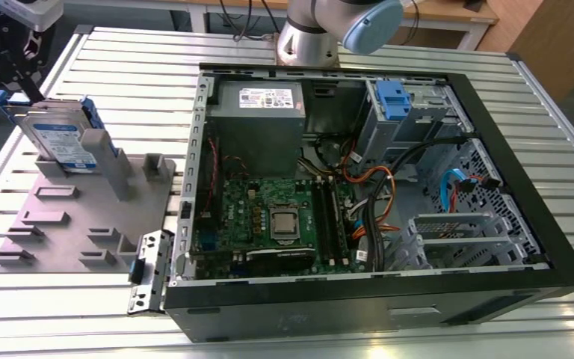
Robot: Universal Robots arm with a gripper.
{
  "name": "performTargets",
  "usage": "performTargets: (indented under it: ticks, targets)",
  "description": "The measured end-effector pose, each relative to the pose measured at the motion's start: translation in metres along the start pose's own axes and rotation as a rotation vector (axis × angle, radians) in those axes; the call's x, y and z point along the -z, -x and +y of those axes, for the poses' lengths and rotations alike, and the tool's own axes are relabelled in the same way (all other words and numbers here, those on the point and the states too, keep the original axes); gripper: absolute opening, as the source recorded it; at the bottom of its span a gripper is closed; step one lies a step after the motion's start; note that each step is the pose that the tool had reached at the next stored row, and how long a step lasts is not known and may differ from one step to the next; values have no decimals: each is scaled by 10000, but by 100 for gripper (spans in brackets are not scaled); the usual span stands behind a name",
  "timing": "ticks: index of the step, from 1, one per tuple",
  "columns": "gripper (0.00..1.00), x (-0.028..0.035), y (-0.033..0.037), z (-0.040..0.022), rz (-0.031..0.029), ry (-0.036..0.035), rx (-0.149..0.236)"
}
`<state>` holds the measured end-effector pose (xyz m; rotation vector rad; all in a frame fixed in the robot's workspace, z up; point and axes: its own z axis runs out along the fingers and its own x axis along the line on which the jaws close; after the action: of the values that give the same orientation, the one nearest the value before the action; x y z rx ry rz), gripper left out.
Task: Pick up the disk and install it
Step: 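Pick up the disk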
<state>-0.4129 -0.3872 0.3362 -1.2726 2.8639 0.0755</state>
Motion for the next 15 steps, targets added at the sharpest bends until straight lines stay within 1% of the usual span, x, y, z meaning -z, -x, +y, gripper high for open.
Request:
performTargets:
  ticks: [11, 13, 15]
  targets:
    - [11, -1, 0, 0, 73, 46, 1782]
    - [11, -1, 0, 0, 83, 52, 2023]
    - [11, 0, 0, 0, 86, 54, 2078]
